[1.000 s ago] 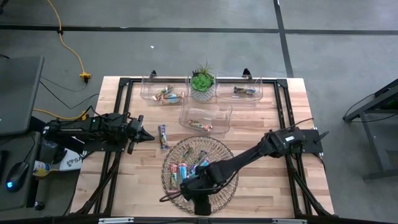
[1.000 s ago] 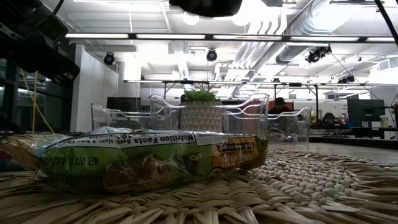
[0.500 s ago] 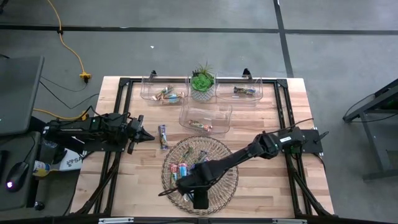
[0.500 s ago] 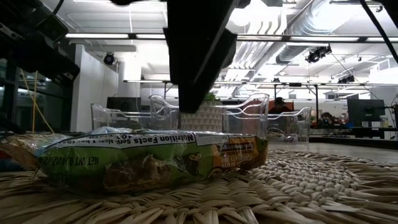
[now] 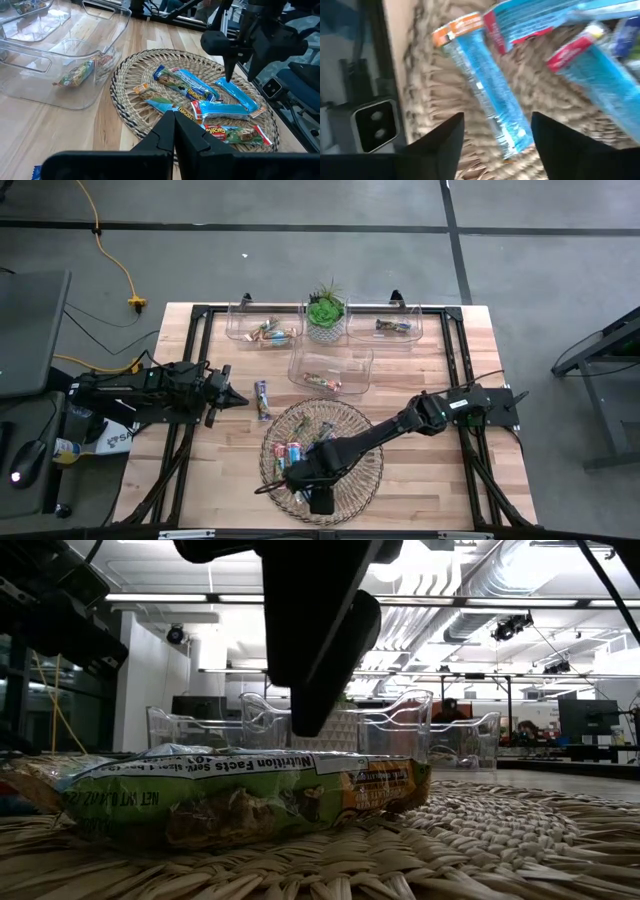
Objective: Pick and place Granola Bars by type
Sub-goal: Put the yellow granola bar into the top left transparent bin
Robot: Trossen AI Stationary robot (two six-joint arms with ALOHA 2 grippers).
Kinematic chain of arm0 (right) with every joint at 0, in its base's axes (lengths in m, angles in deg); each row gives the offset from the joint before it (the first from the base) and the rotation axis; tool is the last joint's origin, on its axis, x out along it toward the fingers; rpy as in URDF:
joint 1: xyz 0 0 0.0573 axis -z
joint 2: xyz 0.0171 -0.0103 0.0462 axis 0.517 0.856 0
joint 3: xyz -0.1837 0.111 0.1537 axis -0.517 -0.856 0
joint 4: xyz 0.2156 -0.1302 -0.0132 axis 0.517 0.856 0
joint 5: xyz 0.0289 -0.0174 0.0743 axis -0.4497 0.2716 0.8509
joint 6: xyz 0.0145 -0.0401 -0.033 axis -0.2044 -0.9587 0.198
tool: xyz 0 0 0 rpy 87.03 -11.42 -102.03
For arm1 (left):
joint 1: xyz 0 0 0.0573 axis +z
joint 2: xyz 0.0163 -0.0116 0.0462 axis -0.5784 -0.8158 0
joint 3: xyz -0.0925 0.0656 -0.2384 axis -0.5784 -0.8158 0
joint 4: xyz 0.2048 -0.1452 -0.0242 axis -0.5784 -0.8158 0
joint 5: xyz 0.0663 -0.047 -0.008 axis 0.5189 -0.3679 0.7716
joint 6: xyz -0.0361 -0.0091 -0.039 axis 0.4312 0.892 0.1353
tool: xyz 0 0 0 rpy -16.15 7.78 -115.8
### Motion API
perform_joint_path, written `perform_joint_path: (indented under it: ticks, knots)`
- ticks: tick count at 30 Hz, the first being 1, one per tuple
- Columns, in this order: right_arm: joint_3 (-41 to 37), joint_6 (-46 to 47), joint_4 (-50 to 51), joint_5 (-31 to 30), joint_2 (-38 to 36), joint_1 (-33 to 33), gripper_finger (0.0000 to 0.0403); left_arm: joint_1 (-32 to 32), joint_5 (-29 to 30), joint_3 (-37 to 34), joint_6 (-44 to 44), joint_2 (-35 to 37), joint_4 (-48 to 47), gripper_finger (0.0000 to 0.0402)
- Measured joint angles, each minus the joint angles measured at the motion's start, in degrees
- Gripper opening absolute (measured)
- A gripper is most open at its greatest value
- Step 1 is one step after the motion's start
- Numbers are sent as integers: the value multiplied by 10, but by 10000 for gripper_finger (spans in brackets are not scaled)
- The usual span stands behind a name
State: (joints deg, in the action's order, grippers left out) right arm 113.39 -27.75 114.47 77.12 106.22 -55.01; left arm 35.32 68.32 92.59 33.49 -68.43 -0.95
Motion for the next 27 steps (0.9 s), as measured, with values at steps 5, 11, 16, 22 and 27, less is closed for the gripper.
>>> perform_joint_path:
  ticks: [5,11,16,22,27]
  knots:
    - [0,-27,12,-40,0,-4,246,0,0,0,0,0,0,1]
    - [0,-86,6,-35,7,-13,247,0,0,0,0,0,0,1]
    - [0,-103,2,-32,16,-21,247,0,0,0,0,0,0,1]
    - [0,-101,-7,-39,32,-22,247,0,0,0,0,0,0,1]
    - [0,-89,-12,-45,37,-22,246,0,0,0,0,0,0,1]
